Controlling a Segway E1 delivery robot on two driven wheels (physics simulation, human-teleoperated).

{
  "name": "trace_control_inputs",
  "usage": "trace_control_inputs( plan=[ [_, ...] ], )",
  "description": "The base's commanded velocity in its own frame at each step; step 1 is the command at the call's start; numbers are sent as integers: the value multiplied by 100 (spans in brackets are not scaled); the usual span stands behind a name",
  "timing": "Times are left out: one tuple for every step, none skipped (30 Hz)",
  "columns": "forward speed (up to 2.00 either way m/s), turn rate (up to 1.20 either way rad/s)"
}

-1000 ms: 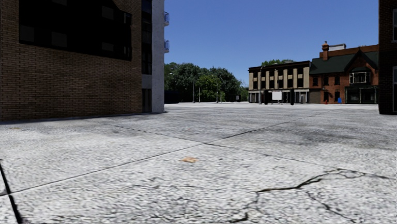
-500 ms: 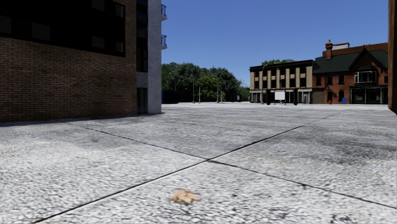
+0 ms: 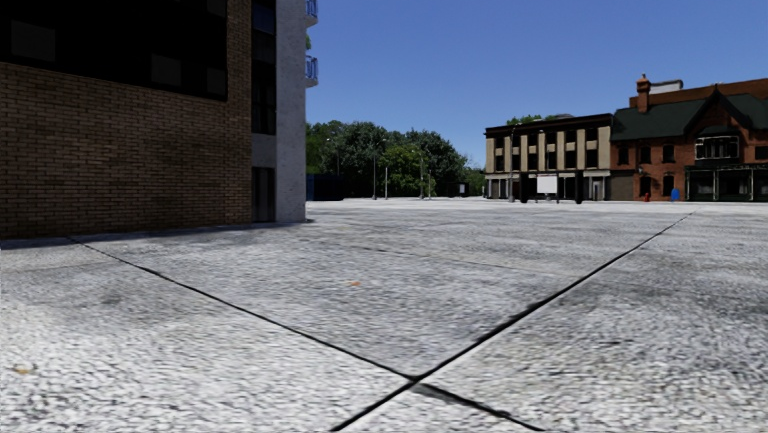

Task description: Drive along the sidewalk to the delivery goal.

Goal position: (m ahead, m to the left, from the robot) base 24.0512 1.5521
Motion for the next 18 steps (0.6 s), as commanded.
trace_control_inputs(
  plan=[
    [200, 0],
    [200, 0],
    [200, 0],
    [200, 0],
    [200, 0],
    [200, 0],
    [200, 0],
    [200, 0],
    [200, 0],
    [200, 0],
    [200, 0],
    [200, 0],
    [200, 0],
    [200, 0],
    [200, 0],
    [200, 0],
    [200, 0],
    [200, 0]
  ],
)
